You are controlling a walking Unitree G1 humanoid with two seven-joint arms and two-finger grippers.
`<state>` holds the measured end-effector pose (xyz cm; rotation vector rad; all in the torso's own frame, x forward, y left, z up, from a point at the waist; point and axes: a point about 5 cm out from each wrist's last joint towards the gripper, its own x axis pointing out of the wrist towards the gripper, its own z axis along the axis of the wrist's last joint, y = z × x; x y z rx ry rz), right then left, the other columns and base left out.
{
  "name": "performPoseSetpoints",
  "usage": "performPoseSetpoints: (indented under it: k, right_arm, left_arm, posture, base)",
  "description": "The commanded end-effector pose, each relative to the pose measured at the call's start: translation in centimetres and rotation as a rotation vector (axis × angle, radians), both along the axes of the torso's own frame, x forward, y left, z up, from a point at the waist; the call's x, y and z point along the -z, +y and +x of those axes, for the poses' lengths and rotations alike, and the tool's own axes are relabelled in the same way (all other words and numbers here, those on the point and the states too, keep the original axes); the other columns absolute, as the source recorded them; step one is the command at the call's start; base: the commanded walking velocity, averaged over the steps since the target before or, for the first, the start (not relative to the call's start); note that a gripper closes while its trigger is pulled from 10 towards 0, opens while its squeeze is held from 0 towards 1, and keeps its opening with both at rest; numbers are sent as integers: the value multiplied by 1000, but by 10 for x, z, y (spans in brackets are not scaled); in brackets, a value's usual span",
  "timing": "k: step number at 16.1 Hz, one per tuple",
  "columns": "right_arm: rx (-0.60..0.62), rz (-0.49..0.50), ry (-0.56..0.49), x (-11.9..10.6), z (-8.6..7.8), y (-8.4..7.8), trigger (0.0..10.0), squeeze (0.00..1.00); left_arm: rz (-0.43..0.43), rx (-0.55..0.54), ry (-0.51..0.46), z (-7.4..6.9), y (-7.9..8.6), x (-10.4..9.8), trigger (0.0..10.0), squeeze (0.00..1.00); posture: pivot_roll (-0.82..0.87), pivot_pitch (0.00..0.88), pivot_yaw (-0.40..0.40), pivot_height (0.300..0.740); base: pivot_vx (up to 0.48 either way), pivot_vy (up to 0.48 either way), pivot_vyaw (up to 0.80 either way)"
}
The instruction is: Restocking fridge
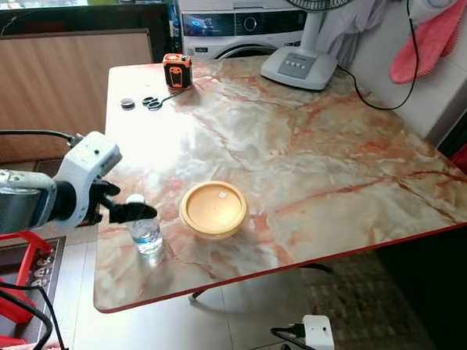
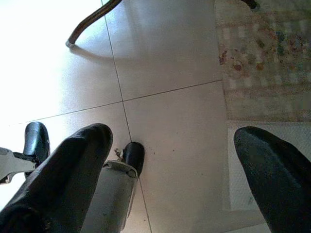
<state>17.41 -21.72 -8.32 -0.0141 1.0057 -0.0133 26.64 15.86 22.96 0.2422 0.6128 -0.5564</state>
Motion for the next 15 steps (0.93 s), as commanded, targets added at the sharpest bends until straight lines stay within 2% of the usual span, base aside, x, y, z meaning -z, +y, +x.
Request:
performPoseSetpoints:
  k: [1, 6, 7, 8, 9, 10, 11, 12, 15]
  right_arm:
    - [-1, -6, 7, 0, -1, -2, 10000, 0]
    - [-5, -8, 6, 0, -1, -4, 10000, 0]
    - [-6, -9, 6, 0, -1, -4, 10000, 0]
    - [-6, -10, 6, 0, -1, -4, 10000, 0]
    - [-5, -9, 6, 0, -1, -4, 10000, 0]
    - [-5, -9, 6, 0, -1, -4, 10000, 0]
    - [-4, -9, 6, 0, -1, -4, 10000, 0]
    - [-4, -9, 7, 0, -1, -4, 10000, 0]
    - [-5, -9, 8, 0, -1, -3, 10000, 0]
  left_arm:
    - [3, -16, -26, 2, 1, -5, 10000, 0]
    - [-8, -46, -30, 7, 2, 0, 10000, 0]
    - [-17, -45, -30, 7, 0, 1, 8824, 0]
    - [-17, -42, -22, 7, -1, 3, 3922, 0]
    - [-18, -43, -20, 7, -1, 3, 3373, 0]
    - [-20, -46, -17, 7, -1, 4, 3882, 0]
    - [-22, -43, -13, 7, -1, 4, 4941, 0]
    - [-24, -28, 0, 6, -2, 4, 10000, 0]
    - [-23, 1, 24, 2, -3, 4, 10000, 0]
  posture:
    - [66, 27, -19, 740]
    - [63, 25, -24, 740]
    - [62, 26, -25, 740]
    - [58, 26, -25, 740]
    - [58, 26, -25, 740]
    - [58, 26, -25, 740]
    - [58, 26, -24, 740]
    - [58, 26, -24, 740]
    - [62, 26, -21, 740]
  base:
    - [0, 0, 0]
    - [0, 0, 0]
    - [0, 0, 0]
    - [0, 0, 0]
    - [0, 0, 0]
    - [0, 0, 0]
    - [0, 0, 0]
    - [0, 0, 0]
    - [0, 0, 0]
